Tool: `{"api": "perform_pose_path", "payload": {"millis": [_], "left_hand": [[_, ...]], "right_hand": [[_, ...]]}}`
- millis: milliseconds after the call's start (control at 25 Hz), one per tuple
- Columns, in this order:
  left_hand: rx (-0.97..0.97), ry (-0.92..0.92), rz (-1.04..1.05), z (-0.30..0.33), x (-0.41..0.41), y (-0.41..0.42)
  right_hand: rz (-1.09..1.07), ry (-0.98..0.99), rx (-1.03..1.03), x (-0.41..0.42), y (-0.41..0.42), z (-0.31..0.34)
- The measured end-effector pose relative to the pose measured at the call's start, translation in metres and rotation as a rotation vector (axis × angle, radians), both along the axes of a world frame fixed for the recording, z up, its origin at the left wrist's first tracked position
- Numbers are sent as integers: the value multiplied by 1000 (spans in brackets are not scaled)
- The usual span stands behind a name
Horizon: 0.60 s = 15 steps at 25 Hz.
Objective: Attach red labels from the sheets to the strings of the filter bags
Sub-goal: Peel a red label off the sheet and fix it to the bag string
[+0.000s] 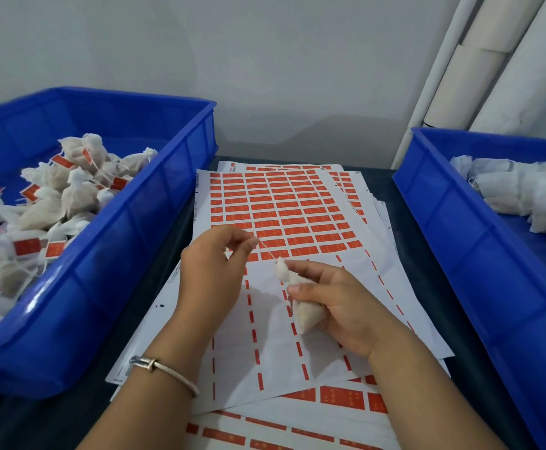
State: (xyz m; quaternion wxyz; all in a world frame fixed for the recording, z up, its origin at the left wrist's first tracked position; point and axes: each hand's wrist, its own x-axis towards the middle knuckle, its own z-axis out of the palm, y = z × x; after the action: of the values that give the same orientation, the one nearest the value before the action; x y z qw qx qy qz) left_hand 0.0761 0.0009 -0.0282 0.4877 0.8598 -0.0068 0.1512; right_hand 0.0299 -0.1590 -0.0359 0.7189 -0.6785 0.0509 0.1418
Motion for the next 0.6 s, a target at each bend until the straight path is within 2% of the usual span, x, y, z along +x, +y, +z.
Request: {"api": "perform_pose_path", "payload": {"millis": [80, 160, 240, 320, 400, 520, 600], "left_hand": [[3, 51, -83, 7, -2, 3], [77, 45, -186, 16, -4, 6], [174, 19, -272, 26, -6, 8], [218, 6, -297, 32, -2, 9], [217, 40, -238, 28, 7, 14], [272, 218, -73, 3, 20, 22], [388, 311, -72, -19, 19, 21]], "right_hand": [[124, -45, -61, -4, -5, 5], [213, -65, -3, -6, -7, 12], [207, -90, 33, -2, -4, 16], [151, -118, 36, 5, 2, 21], [58, -120, -4, 14, 10, 24], [-112, -88, -157, 26, 17, 18], [-184, -71, -216, 28, 21, 9]]}}
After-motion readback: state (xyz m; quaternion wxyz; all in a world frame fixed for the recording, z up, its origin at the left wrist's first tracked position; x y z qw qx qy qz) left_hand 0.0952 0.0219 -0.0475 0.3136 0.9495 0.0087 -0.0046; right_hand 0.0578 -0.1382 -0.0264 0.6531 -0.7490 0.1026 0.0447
